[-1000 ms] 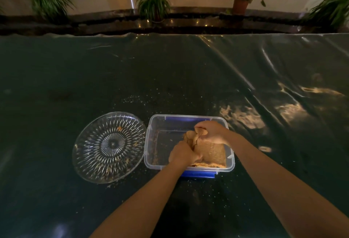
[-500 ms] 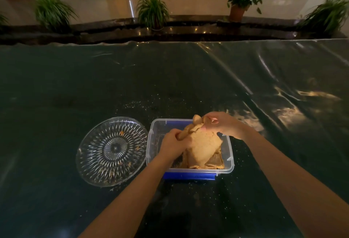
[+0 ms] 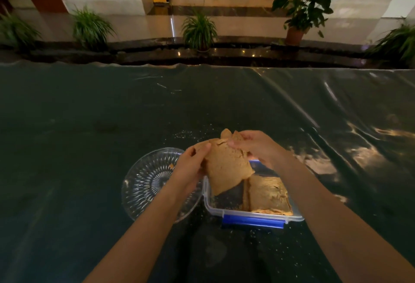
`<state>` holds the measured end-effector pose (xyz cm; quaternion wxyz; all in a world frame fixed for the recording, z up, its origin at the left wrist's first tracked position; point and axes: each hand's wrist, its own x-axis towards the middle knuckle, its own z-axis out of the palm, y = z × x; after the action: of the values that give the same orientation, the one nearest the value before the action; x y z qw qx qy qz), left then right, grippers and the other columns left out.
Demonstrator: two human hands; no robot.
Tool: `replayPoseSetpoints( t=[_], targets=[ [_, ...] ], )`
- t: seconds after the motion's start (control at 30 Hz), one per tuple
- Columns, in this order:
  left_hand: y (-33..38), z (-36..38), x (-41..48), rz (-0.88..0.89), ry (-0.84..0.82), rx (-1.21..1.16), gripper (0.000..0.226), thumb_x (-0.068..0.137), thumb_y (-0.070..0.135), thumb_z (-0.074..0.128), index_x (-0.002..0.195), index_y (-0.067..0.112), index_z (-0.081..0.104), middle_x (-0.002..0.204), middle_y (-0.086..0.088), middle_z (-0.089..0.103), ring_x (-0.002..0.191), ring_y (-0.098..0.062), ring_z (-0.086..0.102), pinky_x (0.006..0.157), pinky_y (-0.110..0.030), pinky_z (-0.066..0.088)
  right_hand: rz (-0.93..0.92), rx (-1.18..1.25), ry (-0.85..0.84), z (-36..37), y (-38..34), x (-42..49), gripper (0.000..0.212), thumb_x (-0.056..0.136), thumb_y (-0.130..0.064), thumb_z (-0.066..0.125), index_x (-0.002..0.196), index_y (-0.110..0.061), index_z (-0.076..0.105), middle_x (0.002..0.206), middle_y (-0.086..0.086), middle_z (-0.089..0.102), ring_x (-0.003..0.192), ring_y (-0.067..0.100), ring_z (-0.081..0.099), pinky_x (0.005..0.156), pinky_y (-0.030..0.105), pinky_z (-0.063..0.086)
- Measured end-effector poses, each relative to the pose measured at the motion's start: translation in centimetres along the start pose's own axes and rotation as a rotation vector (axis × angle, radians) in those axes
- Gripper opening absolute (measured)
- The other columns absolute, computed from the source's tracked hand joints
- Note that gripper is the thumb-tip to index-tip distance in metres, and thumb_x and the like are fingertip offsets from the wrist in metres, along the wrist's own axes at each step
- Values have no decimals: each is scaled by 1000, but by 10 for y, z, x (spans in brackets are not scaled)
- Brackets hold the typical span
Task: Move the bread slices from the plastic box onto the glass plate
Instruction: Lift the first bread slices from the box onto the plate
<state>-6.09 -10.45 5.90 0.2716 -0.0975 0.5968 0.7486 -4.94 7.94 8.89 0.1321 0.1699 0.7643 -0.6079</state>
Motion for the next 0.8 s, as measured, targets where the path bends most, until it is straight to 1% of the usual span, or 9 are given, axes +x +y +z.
replayPoseSetpoints(
  t=[0.13,0.2,0.27,0.33,0.4,0.47,0.63,0.73,0.8],
  targets=[
    [16,-39,-1,-63,-6,-26,19,90,24,56,101,13,66,105,-3,64,97,-17,59,76,-36,53,101,134,-31,48,0,19,14,80,-18,69,90,-10,66,89,5,68,89,20,65,82,38,52],
    [22,-61,2,-71,2,-44,24,90,16,54,109,6,66,109,-8,64,97,-19,59,80,-35,50,139,209,-15,72,3,30,8,80,-17,69,84,-10,65,82,5,67,78,17,64,69,32,53],
    [26,-84,6,-76,11,-15,31,90,5,51,120,0,59,111,-12,62,98,-21,59,81,-35,50,187,270,11,95,5,42,7,80,-15,68,83,-9,64,80,5,66,74,16,63,64,30,52],
    [29,-102,12,-86,27,32,33,90,-3,48,122,-2,55,111,-13,61,100,-23,59,84,-35,51,241,315,44,116,7,54,14,81,-14,68,92,-6,65,84,7,65,81,19,63,71,34,53],
    [31,-117,22,-93,52,60,33,89,-6,48,121,-5,55,106,-13,63,96,-23,60,81,-34,52,292,343,72,136,11,66,30,81,-15,67,108,-3,61,89,7,65,91,24,62,81,38,51],
    [30,-131,34,-97,94,104,31,89,-4,50,120,-7,55,98,-11,65,88,-20,62,77,-31,52,333,375,93,153,15,75,38,82,-17,67,115,-4,57,95,7,64,96,24,59,81,38,49],
    [17,-159,69,-106,163,326,36,88,2,54,124,2,57,120,-15,62,111,-27,59,96,-43,49,394,401,180,186,29,93,42,83,-22,65,121,-8,53,105,7,62,93,22,58,73,33,50],
    [11,-167,83,-105,163,393,35,87,4,55,121,8,61,122,-14,63,112,-27,58,98,-44,48,392,376,247,201,38,101,41,84,-27,62,121,-9,54,110,8,61,95,23,57,78,35,50],
    [8,-169,89,-109,156,415,35,87,5,55,121,11,61,123,-12,62,114,-26,57,100,-45,47,368,300,299,207,43,105,38,86,-39,56,114,-14,58,105,5,61,91,20,57,81,36,50]
  ],
)
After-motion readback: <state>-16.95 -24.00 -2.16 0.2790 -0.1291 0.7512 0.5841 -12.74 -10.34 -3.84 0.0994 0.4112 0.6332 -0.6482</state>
